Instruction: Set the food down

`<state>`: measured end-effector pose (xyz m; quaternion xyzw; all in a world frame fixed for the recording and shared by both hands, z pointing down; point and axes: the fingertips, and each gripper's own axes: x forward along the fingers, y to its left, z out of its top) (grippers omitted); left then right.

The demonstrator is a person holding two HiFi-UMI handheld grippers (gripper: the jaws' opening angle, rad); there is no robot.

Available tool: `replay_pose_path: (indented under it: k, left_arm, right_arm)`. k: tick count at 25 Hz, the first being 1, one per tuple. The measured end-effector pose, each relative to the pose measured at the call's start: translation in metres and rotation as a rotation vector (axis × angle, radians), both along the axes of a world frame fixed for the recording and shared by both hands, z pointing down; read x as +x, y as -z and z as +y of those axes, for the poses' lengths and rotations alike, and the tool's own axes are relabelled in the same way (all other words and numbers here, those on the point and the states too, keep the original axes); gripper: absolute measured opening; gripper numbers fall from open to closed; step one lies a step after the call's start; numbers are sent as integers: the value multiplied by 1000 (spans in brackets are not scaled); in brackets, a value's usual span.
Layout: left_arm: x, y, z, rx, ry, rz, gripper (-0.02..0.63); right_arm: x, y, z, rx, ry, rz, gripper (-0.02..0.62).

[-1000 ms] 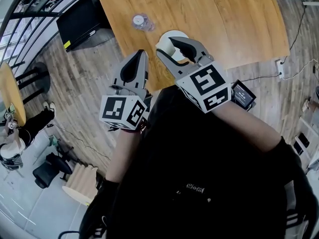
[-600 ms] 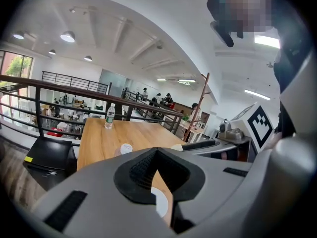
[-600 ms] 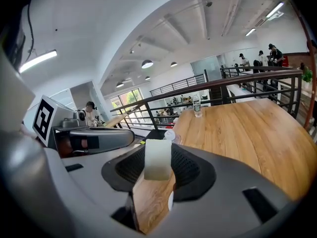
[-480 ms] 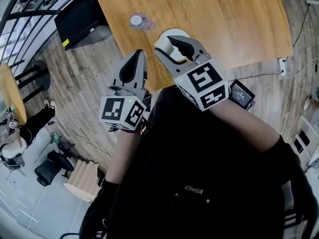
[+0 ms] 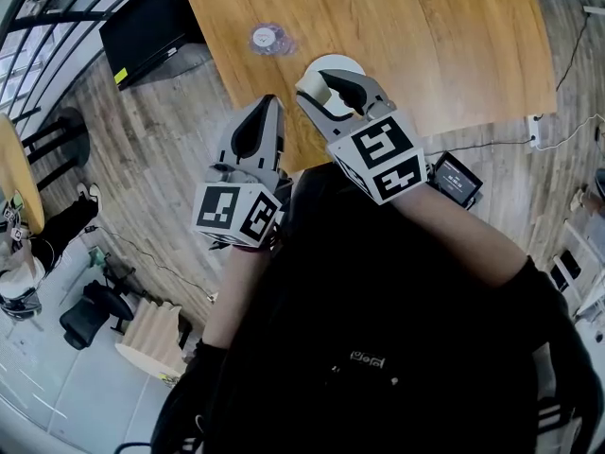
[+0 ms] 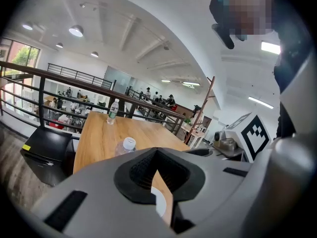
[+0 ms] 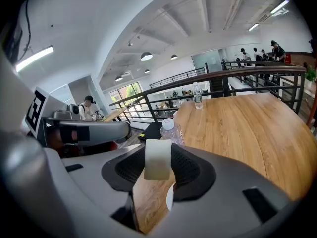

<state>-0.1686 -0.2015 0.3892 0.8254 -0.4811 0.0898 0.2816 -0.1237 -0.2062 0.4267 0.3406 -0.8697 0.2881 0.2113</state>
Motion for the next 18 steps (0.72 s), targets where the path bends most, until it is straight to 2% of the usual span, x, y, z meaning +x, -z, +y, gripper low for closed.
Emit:
replay_pose_path:
  k: [10,18]
  left_arm:
    - [0,-15,3,-23,39,25,5]
    - [-11,-24,14,-45,70,13,5]
  right_arm:
    - [-5,-31,1,-34,44,34,170]
    - [-12,-64,11,-72,75,77,170]
